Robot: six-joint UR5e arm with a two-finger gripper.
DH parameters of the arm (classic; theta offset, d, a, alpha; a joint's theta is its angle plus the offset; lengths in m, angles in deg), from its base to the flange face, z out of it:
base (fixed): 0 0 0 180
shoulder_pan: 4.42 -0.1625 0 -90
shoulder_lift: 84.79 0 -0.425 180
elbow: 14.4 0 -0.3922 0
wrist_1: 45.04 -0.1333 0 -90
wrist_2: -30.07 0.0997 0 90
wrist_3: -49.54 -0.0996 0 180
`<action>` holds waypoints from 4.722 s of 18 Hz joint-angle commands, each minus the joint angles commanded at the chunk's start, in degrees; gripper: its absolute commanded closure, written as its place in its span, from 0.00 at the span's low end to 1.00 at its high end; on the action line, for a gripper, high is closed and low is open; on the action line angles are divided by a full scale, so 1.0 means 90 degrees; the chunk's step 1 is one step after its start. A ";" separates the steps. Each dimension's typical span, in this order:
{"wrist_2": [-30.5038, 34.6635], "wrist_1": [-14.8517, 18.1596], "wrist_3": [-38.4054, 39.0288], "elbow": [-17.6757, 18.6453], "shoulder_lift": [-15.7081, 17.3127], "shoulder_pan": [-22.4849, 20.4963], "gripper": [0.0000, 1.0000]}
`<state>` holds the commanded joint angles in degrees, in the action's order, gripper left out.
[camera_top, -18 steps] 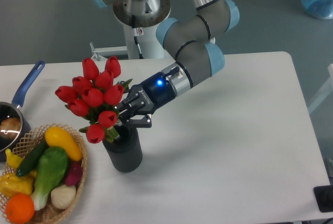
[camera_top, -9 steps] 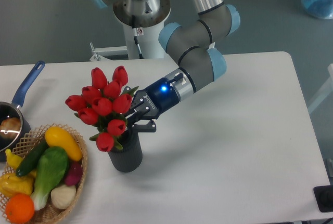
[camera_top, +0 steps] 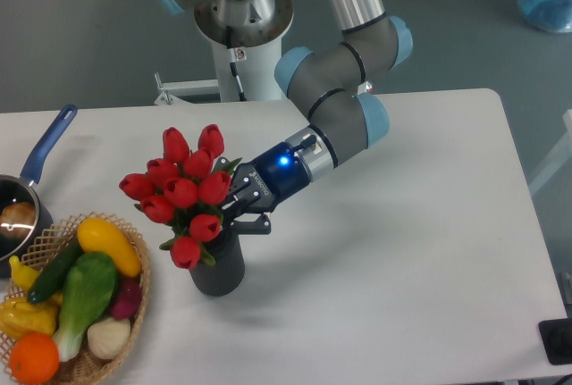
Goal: Insert the flowers into the vase
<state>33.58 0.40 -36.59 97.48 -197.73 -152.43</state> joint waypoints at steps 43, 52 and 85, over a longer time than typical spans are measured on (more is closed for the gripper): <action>0.0010 -0.0010 -0.0362 0.0059 -0.0234 -0.0127 0.46; 0.0010 -0.0010 -0.0362 0.0107 -0.0215 -0.0176 0.10; 0.5493 0.0020 0.0244 -0.1396 0.1074 -0.1415 0.00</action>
<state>83.02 0.57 -34.39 84.92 -188.06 -165.17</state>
